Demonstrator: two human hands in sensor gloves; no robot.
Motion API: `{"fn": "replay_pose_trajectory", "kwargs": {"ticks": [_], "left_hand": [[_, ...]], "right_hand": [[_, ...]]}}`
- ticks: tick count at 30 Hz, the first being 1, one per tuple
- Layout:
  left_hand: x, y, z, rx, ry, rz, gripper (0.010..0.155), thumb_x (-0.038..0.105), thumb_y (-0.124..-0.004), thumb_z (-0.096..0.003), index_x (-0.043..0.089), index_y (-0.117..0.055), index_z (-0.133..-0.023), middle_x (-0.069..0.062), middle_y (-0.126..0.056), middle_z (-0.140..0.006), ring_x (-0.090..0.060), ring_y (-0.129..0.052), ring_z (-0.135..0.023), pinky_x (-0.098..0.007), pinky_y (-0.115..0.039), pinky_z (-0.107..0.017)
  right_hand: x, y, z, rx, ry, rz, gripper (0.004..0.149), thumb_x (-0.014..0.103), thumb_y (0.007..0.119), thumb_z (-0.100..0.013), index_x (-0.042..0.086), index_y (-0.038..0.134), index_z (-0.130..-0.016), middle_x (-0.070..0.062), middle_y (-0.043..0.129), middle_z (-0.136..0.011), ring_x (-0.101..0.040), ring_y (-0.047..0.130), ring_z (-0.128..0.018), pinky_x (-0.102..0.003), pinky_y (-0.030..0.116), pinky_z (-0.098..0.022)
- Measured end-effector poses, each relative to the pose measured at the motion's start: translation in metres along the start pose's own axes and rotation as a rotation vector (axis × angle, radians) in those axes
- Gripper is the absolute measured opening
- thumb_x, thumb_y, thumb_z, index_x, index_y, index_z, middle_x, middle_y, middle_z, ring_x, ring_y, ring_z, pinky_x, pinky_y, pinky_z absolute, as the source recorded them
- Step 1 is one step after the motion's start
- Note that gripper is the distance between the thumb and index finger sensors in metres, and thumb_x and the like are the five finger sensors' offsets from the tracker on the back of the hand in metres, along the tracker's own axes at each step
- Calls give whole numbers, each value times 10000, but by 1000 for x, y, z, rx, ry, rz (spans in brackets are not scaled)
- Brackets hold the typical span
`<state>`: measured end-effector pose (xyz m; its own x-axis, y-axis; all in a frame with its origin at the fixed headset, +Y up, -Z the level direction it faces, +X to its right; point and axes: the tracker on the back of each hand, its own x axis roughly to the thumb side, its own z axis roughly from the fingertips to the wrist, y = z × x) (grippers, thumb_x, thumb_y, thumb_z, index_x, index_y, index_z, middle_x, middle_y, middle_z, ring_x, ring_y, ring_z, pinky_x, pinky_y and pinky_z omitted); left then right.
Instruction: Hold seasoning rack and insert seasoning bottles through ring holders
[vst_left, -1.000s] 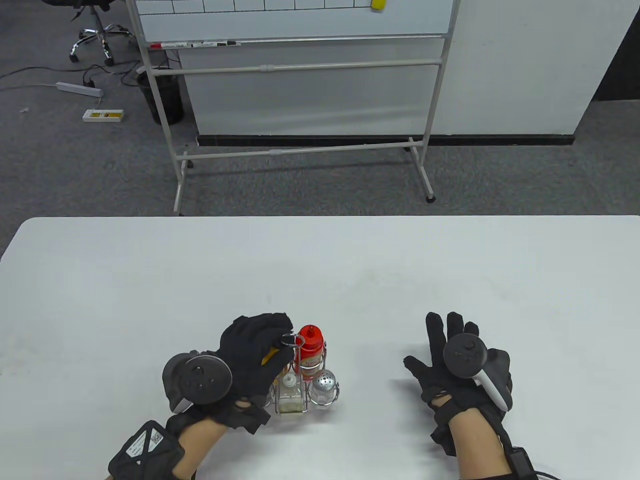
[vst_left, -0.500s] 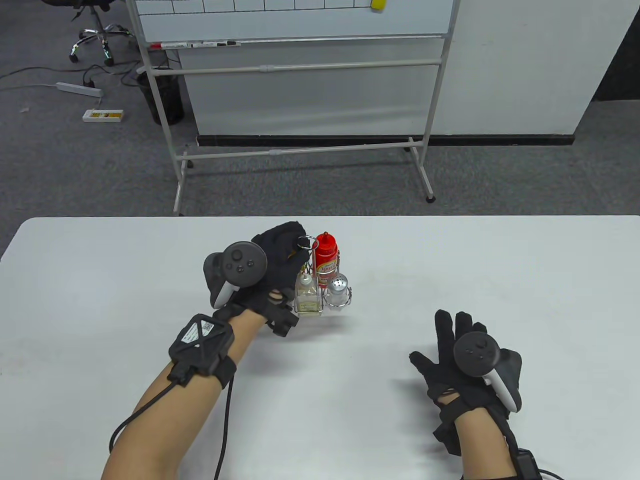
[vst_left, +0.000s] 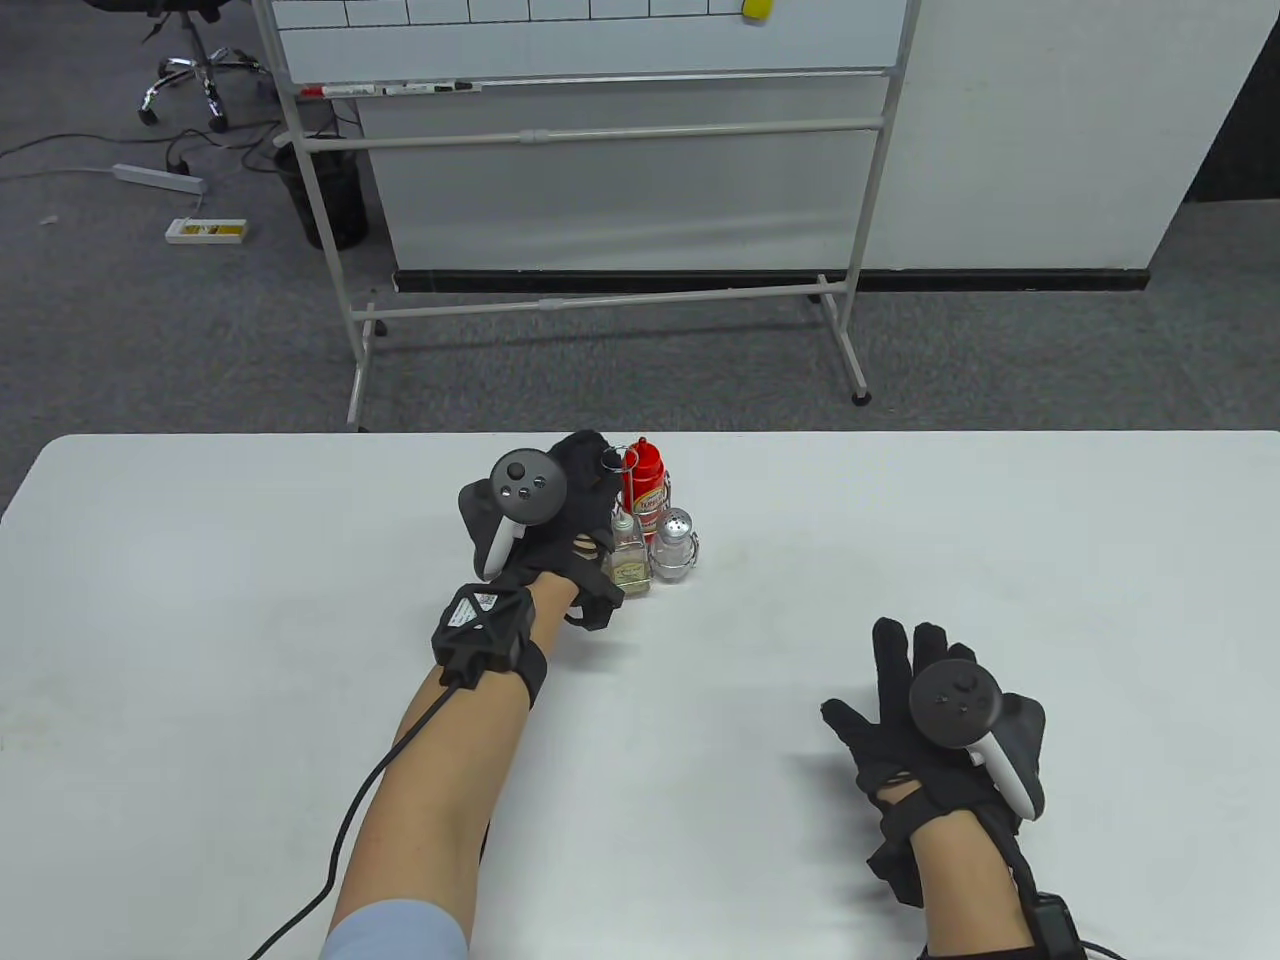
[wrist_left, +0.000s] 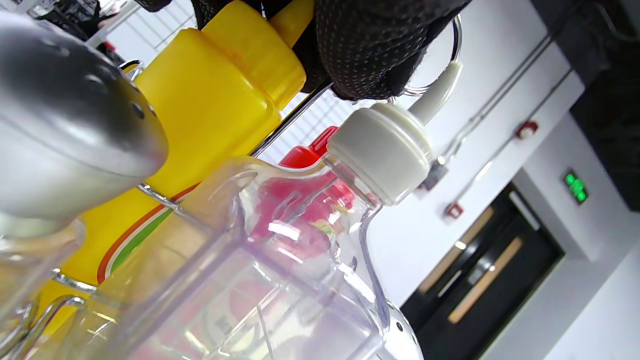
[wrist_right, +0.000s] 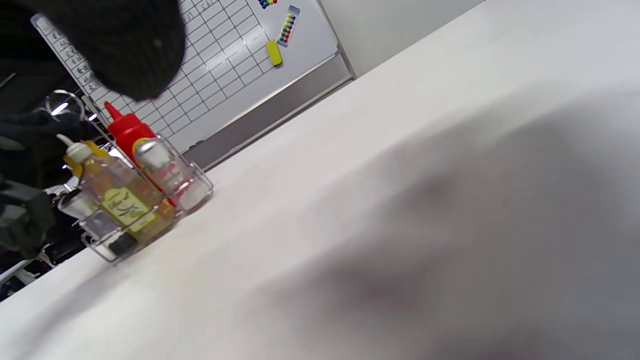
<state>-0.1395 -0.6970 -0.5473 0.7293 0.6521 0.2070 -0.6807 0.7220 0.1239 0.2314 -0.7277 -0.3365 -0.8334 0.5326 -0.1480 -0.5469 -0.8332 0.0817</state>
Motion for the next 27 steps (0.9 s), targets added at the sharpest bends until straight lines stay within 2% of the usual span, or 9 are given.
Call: {"fn": "replay_pose_trajectory", "kwargs": {"ticks": [4, 7, 10, 12, 14, 16, 20, 23, 27], "left_hand": [[-1, -4, 0, -3, -16, -8, 455, 332, -733, -549, 194, -689, -981, -62, -578, -1171, -400, -586, -1113, -637, -385, -796], [0, -3, 0, -14, -10, -15, 462, 336, -744, -559, 190, -673, -991, -89, -544, -1189, -443, -547, -1109, -666, -381, -776], [2, 4, 5, -25, -24, -22, 637, 357, -757, -552, 163, -493, -1098, -163, -404, -1221, -535, -410, -1101, -714, -332, -742], [5, 16, 12, -18, -36, -41, 771, 415, -770, -541, 148, -370, -1144, -203, -335, -1221, -565, -356, -1091, -730, -300, -726], [11, 34, 23, 13, -42, -57, 817, 471, -749, -544, 163, -305, -1156, -215, -296, -1222, -576, -316, -1087, -732, -284, -720], [18, 56, 38, 16, -87, -41, 820, 484, -756, -532, 152, -336, -1154, -233, -315, -1219, -580, -330, -1083, -731, -297, -715], [27, 83, 80, -159, -156, -87, 847, 509, -742, -541, 123, -312, -1160, -234, -315, -1231, -569, -315, -1097, -726, -302, -720], [25, 92, 127, -260, -177, -124, 872, 532, -731, -545, 113, -284, -1167, -238, -267, -1241, -562, -254, -1103, -725, -281, -726], [12, 94, 182, -276, -200, -93, 872, 539, -743, -535, 101, -333, -1167, -250, -306, -1239, -558, -274, -1099, -727, -306, -720]], "right_hand": [[-1, -1, 1, 0, 6, -8, 939, 618, 740, -487, 368, 78, -1104, -90, -34, -1168, -403, -65, -1039, -699, 160, -698], [-1, -1, 0, -1, 6, -9, 938, 617, 741, -487, 367, 82, -1105, -96, -31, -1168, -406, -63, -1038, -699, 160, -698], [-1, -1, 1, 2, 5, -9, 937, 618, 740, -486, 366, 84, -1106, -88, 8, -1170, -406, -61, -1038, -698, 162, -698], [-1, 1, 1, 8, 3, -7, 936, 617, 740, -486, 364, 87, -1108, -94, 7, -1170, -407, -60, -1039, -699, 163, -698], [-1, 2, 0, 19, 0, -5, 936, 617, 740, -487, 362, 89, -1108, -98, 8, -1170, -406, -59, -1039, -699, 164, -698], [0, 3, 0, 26, -5, 1, 936, 617, 740, -486, 360, 91, -1110, -107, 12, -1170, -409, -57, -1038, -699, 164, -698], [0, 5, 0, 43, -18, -9, 937, 617, 740, -486, 359, 92, -1110, -103, 11, -1170, -407, -54, -1040, -697, 167, -699], [3, 8, 2, 54, -39, -16, 936, 616, 741, -485, 354, 96, -1111, -110, 11, -1171, -408, -49, -1042, -697, 172, -700], [11, 14, 6, 82, -77, -11, 935, 616, 741, -485, 354, 97, -1111, -96, 14, -1173, -418, -43, -1040, -697, 177, -700]]}}
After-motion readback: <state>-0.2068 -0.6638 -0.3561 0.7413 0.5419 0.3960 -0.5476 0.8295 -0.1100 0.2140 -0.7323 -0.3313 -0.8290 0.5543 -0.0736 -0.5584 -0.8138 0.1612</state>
